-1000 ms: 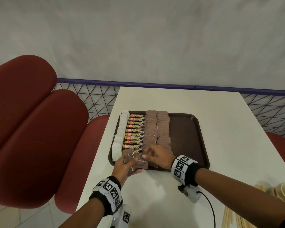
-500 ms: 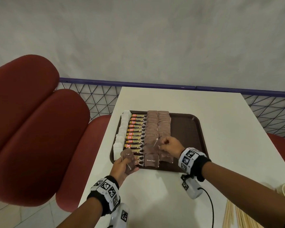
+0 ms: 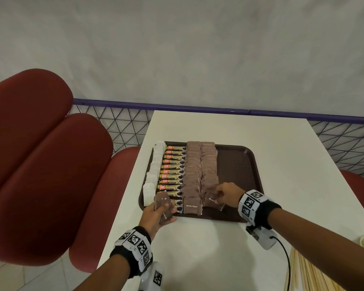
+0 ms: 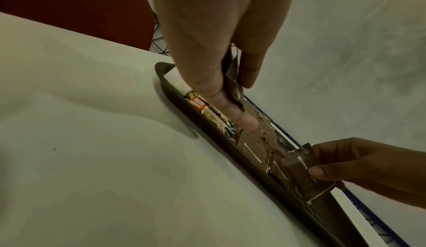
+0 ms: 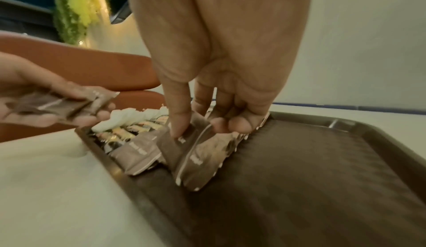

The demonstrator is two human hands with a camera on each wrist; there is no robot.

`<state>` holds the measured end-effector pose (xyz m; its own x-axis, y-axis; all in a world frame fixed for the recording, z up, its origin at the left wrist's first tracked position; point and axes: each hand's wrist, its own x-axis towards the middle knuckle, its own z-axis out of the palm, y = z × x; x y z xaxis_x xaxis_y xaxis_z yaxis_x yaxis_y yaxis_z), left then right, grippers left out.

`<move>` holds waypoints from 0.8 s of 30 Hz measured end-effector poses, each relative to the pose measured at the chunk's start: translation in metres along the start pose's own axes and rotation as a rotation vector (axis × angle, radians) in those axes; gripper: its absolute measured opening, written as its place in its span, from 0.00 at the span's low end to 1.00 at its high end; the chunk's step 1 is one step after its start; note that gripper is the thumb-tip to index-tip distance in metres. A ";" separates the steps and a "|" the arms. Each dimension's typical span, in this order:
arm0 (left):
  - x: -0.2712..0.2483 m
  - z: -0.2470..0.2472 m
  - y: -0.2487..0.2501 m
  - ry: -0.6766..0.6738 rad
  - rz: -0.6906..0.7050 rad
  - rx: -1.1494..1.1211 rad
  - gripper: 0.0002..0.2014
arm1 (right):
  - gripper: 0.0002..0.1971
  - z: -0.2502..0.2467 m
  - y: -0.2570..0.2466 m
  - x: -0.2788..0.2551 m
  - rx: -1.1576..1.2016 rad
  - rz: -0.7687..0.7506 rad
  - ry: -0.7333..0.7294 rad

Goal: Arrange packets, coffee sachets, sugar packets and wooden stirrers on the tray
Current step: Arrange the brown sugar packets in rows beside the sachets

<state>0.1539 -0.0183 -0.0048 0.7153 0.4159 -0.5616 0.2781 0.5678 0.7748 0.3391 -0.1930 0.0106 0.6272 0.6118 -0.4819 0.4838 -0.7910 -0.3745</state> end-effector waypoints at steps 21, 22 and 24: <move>0.001 -0.001 -0.001 0.003 0.021 0.124 0.13 | 0.21 0.032 -0.013 0.006 -0.239 -0.270 0.320; 0.000 -0.001 -0.001 0.006 0.028 0.133 0.13 | 0.19 0.032 -0.017 0.005 -0.174 -0.305 0.330; 0.000 0.001 -0.001 0.014 0.038 0.160 0.11 | 0.17 0.029 -0.029 -0.002 -0.022 -0.371 0.303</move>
<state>0.1540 -0.0195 -0.0053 0.7183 0.4457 -0.5342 0.3504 0.4316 0.8312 0.3066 -0.1708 -0.0003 0.5579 0.8274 -0.0651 0.7194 -0.5212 -0.4593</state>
